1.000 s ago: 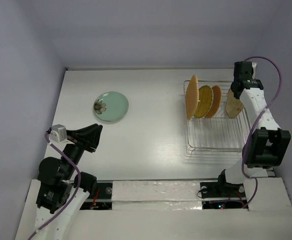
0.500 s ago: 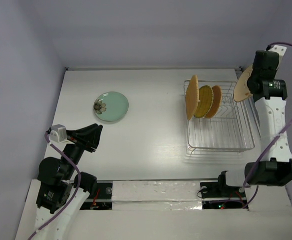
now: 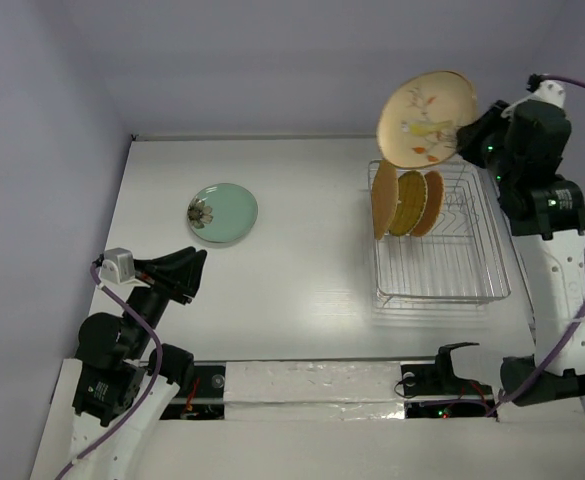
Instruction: Unload the plates from the dish rack
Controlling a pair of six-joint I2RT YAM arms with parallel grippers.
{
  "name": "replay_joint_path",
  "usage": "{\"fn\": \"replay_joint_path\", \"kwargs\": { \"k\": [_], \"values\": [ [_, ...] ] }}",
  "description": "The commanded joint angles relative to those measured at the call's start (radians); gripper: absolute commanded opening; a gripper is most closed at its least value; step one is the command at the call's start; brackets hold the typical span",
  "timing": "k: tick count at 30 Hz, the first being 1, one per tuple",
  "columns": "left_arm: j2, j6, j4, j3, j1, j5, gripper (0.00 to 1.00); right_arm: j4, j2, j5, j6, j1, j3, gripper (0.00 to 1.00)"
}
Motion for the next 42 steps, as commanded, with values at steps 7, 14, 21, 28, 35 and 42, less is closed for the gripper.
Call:
{"fn": "replay_joint_path", "kwargs": {
  "k": [7,14,21,28,35,42],
  "values": [
    [0.032,-0.008,0.028,0.007,-0.004,-0.021,0.32,0.650,0.166,-0.212,0.304,0.412,-0.133,0.00],
    [0.039,-0.012,0.021,0.009,-0.004,-0.043,0.33,0.796,0.529,-0.158,0.371,0.608,0.002,0.00],
    [0.038,-0.015,0.016,0.010,-0.004,-0.067,0.34,0.876,0.824,-0.173,0.469,0.684,0.175,0.00],
    [0.050,-0.015,0.014,0.010,-0.004,-0.069,0.34,0.859,0.983,-0.147,0.534,0.727,0.235,0.00],
    [0.055,-0.018,0.014,0.010,-0.004,-0.070,0.34,0.880,1.052,-0.132,0.592,0.738,0.166,0.03],
    [0.059,-0.018,0.016,0.010,-0.004,-0.067,0.35,0.851,1.064,-0.133,0.601,0.747,0.126,0.27]
  ]
}}
